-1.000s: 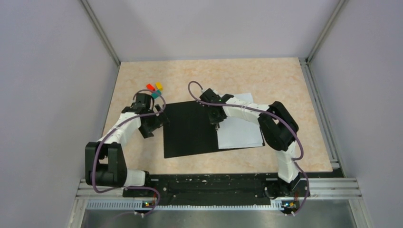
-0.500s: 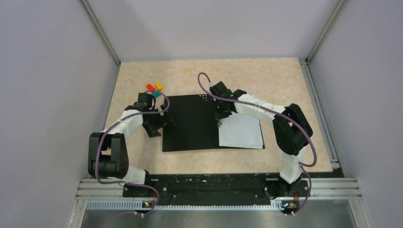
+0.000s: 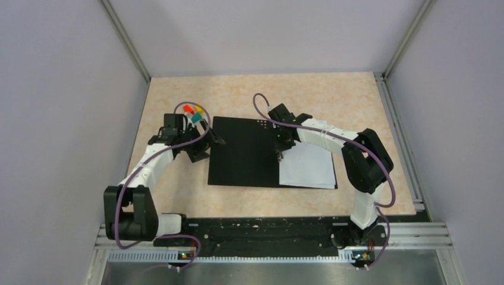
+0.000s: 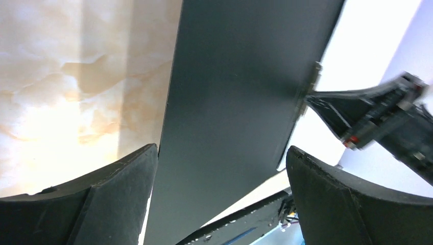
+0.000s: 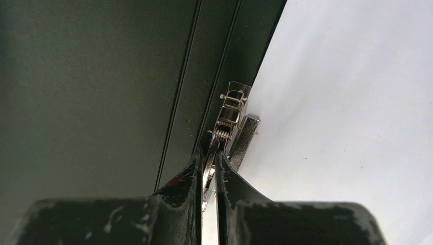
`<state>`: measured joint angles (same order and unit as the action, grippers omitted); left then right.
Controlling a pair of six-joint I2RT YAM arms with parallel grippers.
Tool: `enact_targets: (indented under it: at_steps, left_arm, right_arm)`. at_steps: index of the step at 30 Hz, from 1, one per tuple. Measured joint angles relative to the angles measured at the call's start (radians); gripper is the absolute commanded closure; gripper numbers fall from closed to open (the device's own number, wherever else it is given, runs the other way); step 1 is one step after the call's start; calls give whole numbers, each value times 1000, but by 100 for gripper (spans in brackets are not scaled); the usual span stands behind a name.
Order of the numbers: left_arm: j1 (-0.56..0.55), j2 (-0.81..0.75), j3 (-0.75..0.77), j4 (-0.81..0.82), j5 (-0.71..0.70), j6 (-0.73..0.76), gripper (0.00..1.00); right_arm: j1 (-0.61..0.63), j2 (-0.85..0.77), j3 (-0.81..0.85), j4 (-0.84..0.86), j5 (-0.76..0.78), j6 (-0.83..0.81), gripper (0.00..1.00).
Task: Put the files into the folder
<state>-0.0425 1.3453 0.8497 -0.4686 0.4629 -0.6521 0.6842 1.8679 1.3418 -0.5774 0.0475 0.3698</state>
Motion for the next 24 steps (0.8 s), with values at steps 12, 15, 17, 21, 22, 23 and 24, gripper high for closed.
enact_targets:
  at_steps: [12, 15, 17, 21, 22, 23, 24]
  left_arm:
    - [-5, -180, 0, 85, 204, -75, 1]
    - [-6, -189, 0, 100, 235, -95, 1]
    - [-9, -194, 0, 108, 248, -109, 1]
    - [-32, -203, 5, 115, 255, -128, 1]
    - [-43, -205, 11, 115, 255, -132, 1]
    - [-56, -208, 21, 116, 254, -134, 1]
    - [-66, -211, 31, 115, 254, -135, 1]
  right_arm:
    - [9, 42, -20, 83, -68, 56, 100]
    - [26, 54, -20, 118, -100, 88, 100]
    - [32, 67, -18, 145, -124, 113, 100]
    - [44, 120, 11, 188, -172, 164, 100]
    - [48, 132, 27, 198, -179, 177, 100]
    - [54, 151, 52, 208, -188, 190, 100]
    - [59, 166, 71, 215, -195, 196, 100]
